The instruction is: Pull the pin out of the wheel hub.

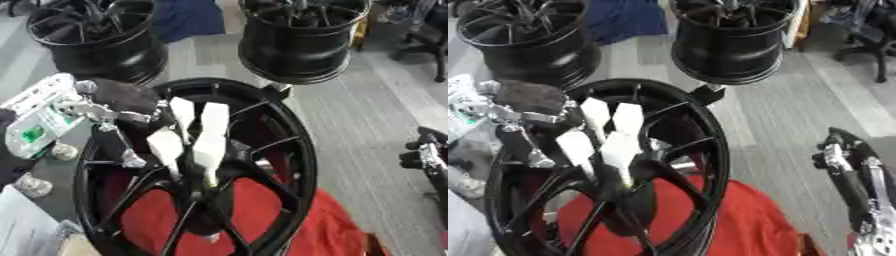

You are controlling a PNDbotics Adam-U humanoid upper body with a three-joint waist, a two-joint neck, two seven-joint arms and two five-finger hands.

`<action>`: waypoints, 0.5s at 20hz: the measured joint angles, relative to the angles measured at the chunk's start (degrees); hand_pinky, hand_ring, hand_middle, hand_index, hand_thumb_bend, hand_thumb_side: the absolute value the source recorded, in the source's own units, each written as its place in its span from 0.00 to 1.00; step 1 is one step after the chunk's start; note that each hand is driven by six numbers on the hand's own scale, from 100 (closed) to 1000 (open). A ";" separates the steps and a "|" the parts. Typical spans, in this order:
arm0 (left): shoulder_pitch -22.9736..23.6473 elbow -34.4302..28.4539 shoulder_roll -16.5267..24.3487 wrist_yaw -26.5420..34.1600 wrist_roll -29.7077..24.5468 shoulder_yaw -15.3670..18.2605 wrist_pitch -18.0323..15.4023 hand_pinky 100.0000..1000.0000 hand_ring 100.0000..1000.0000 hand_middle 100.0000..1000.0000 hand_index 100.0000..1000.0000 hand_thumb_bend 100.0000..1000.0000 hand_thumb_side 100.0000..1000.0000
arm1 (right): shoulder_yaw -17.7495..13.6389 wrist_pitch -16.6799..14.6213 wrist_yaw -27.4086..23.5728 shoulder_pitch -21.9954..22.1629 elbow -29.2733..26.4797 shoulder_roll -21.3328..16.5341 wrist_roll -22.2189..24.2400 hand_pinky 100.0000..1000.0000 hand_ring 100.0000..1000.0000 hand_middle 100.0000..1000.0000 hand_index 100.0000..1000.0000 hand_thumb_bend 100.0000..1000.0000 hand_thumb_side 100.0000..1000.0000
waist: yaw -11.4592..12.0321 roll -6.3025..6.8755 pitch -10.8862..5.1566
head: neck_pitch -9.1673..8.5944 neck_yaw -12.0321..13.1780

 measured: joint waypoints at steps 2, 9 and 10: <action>-0.01 -0.02 0.48 1.54 -0.55 0.87 0.55 0.39 0.26 0.30 0.47 0.00 0.16 | 0.00 0.00 0.00 0.00 0.00 0.00 -0.01 0.54 0.52 0.52 0.77 0.00 0.53 | 0.03 0.00 0.00 | 0.00 -0.01; -0.48 -0.11 1.94 7.80 -2.72 6.14 2.71 0.37 0.25 0.28 0.46 0.00 0.16 | -0.02 0.04 0.00 0.03 0.11 0.00 -0.07 0.54 0.52 0.52 0.77 0.00 0.53 | 0.10 0.00 -0.01 | 0.00 -0.11; -0.48 -0.24 2.24 8.76 -3.04 6.94 3.03 0.37 0.24 0.28 0.46 0.00 0.16 | -0.02 0.06 0.00 0.03 0.12 0.00 -0.09 0.54 0.52 0.52 0.77 0.00 0.53 | 0.14 -0.04 -0.01 | 0.00 -0.13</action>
